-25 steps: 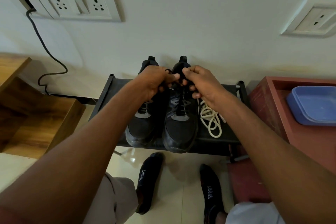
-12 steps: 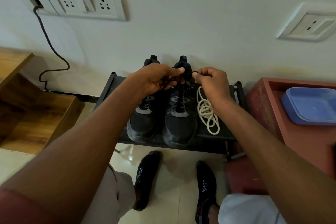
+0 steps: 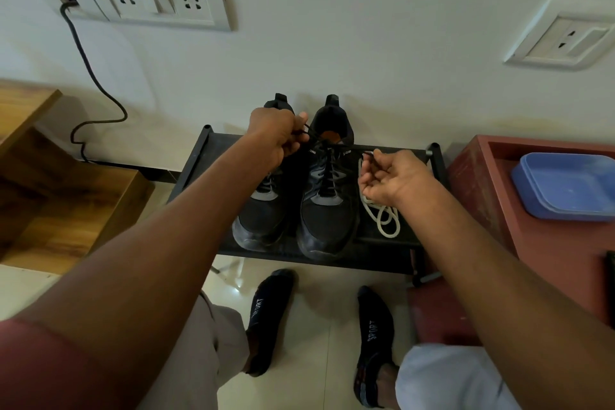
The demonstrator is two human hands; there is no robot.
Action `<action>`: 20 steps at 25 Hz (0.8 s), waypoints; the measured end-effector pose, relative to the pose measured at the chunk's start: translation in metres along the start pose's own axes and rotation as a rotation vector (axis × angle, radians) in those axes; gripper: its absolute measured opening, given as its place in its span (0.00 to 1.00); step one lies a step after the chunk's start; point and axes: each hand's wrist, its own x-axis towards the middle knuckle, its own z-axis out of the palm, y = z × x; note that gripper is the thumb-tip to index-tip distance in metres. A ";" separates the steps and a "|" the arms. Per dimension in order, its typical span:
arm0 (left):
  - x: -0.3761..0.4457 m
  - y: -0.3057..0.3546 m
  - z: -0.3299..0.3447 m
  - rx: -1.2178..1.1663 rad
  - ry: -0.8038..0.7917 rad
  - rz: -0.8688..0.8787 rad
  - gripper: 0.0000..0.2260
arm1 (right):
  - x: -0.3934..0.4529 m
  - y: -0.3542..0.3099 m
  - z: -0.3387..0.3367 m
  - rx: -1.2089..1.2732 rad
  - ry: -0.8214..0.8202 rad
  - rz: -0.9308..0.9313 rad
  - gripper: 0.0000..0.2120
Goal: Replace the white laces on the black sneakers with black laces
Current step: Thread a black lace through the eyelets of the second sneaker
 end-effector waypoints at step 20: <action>0.004 0.000 -0.029 0.391 -0.155 0.244 0.08 | -0.004 -0.015 0.000 -0.050 -0.100 -0.131 0.11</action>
